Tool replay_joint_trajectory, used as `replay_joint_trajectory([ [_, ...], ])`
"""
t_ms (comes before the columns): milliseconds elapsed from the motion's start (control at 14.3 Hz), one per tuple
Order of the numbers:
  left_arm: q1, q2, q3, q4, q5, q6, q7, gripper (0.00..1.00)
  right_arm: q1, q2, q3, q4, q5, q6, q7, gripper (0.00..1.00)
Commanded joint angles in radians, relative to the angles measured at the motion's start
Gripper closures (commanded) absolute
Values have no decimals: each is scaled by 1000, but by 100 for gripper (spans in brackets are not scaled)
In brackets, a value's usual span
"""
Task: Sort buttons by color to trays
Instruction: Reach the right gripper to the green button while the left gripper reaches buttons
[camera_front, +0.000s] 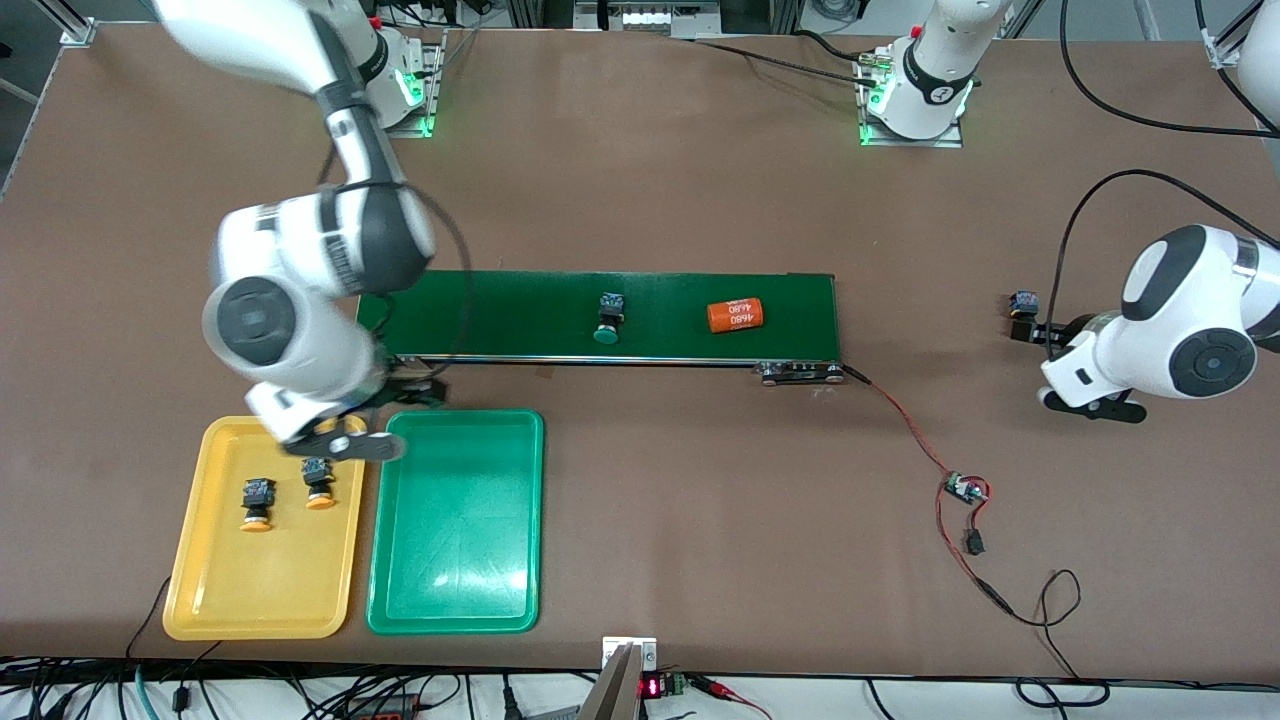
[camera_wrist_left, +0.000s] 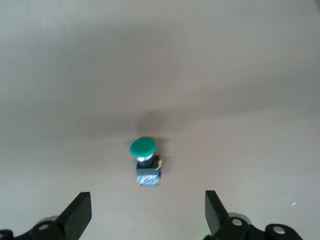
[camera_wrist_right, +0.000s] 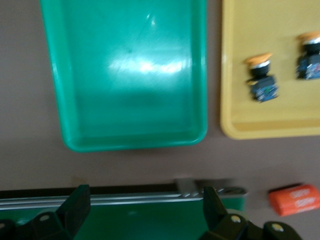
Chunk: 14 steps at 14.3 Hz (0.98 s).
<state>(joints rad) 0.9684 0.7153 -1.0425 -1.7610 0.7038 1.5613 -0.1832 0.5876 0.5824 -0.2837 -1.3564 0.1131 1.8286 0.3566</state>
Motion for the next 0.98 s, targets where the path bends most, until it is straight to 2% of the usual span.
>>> replay_joint_trajectory([
  [0,90,-16,-17,-92,19,3,-13,0,89,-29,-9,-61,10,17,128,0],
  [140,142,-19,-17,-156,20,64,-13,0,141,-13,-9,-66,34,29,201,0],
  [421,282,-20,-16,-343,37,311,-19,0,199,10,-9,-67,112,34,303,0],
  [771,335,-13,9,-439,114,483,-22,1,288,36,-11,-104,117,69,381,0],
  [841,334,-10,16,-443,114,488,-22,11,300,36,-9,-130,117,98,384,0],
  [911,334,-7,16,-443,114,488,-22,29,319,36,-9,-153,119,124,390,0],
])
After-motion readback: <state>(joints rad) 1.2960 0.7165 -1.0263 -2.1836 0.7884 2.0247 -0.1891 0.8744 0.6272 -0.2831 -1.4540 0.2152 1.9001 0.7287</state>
